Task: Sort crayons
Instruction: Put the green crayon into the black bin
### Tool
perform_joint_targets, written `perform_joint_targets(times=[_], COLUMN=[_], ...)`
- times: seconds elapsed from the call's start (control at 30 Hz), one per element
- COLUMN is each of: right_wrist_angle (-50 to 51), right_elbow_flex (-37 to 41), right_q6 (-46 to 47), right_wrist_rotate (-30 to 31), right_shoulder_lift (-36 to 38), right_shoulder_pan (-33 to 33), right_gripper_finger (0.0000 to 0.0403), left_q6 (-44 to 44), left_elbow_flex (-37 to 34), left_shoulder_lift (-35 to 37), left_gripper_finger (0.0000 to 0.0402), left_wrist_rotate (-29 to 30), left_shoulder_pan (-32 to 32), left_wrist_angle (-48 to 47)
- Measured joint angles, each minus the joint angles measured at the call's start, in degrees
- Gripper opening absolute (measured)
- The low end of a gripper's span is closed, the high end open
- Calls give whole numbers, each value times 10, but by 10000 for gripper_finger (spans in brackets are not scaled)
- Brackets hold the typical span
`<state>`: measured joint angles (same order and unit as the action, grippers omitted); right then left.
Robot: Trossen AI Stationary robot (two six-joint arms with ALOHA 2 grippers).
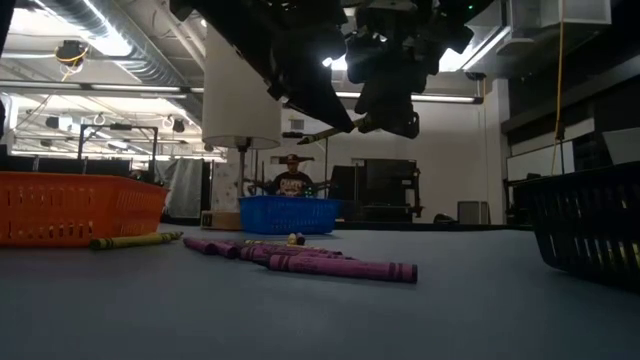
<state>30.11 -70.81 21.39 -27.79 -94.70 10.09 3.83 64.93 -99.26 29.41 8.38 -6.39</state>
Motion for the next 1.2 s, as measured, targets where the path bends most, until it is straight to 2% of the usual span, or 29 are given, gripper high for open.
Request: perform_joint_targets(times=[0.37,0.77,0.83,1.03,1.2], right_wrist_angle=[0,-2,-2,-2,-1], right_elbow_flex=[0,0,0,0,0], right_q6=[-2,-2,-2,-2,-2], right_wrist_rotate=[0,1,1,1,0], right_shoulder_lift=[0,0,0,0,0], right_shoulder_pan=[0,0,0,0,0], right_gripper_finger=[122,12,11,46,34], left_q6=[0,0,0,0,0], left_elbow_flex=[0,0,0,0,0], left_shoulder_lift=[0,0,0,0,0], left_gripper_finger=[9,9,9,9,22], left_wrist_rotate=[0,0,0,-2,-25], left_shoulder_pan=[0,0,0,0,0], left_wrist_angle=[0,-1,-1,0,0])
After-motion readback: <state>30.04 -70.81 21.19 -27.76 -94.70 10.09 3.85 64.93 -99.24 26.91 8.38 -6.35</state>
